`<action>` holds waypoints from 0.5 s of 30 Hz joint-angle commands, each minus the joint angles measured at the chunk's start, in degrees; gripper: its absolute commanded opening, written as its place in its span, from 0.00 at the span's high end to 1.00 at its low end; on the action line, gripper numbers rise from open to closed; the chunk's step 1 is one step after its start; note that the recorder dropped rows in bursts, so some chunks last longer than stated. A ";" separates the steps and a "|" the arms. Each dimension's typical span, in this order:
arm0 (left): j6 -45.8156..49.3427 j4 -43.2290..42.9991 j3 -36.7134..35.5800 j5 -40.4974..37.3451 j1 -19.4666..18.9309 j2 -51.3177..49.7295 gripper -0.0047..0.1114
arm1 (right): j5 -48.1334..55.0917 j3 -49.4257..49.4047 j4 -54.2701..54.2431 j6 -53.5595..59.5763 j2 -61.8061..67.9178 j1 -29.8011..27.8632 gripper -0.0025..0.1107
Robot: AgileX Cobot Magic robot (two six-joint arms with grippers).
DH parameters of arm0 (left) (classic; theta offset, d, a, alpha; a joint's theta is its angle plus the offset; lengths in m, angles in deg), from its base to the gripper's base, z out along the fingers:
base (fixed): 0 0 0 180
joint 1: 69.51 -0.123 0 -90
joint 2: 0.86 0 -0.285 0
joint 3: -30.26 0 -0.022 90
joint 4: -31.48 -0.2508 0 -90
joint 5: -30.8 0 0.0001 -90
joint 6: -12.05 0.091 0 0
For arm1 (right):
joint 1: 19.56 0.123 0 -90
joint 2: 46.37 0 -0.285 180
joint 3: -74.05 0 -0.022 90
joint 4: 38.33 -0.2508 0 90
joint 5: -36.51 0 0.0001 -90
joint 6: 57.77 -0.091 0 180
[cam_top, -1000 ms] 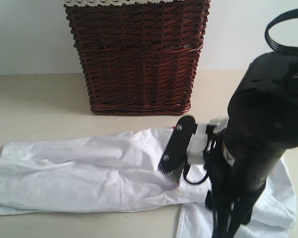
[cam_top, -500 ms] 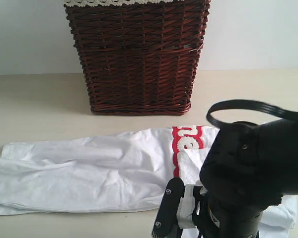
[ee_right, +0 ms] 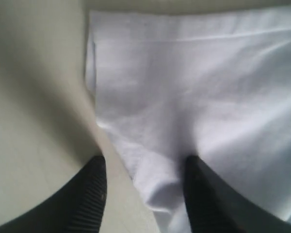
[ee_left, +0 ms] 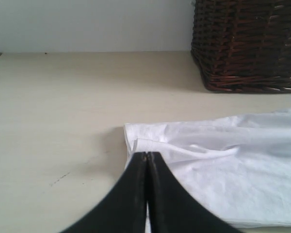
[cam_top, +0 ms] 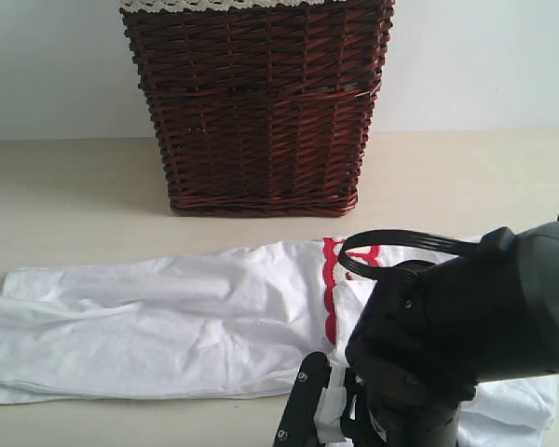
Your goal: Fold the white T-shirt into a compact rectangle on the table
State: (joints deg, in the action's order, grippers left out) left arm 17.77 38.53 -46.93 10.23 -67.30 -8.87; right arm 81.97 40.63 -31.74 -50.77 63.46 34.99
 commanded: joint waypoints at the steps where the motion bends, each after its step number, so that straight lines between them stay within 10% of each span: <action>1: -0.07 -0.14 -0.02 0.33 -0.20 0.22 0.96 | -1.34 -0.16 -0.04 0.36 2.15 0.08 0.80; 4: -0.07 -0.14 -0.02 0.33 -0.20 0.22 0.96 | 1.85 0.34 -0.16 0.99 2.12 0.08 0.98; 15: -0.07 -0.14 -0.02 0.33 -0.20 0.22 0.96 | 15.72 1.33 -7.17 12.66 -4.09 0.08 0.98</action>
State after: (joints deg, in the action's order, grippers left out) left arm 17.77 38.53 -46.93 10.23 -67.30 -8.87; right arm 94.00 41.89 -37.10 -40.94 61.81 34.99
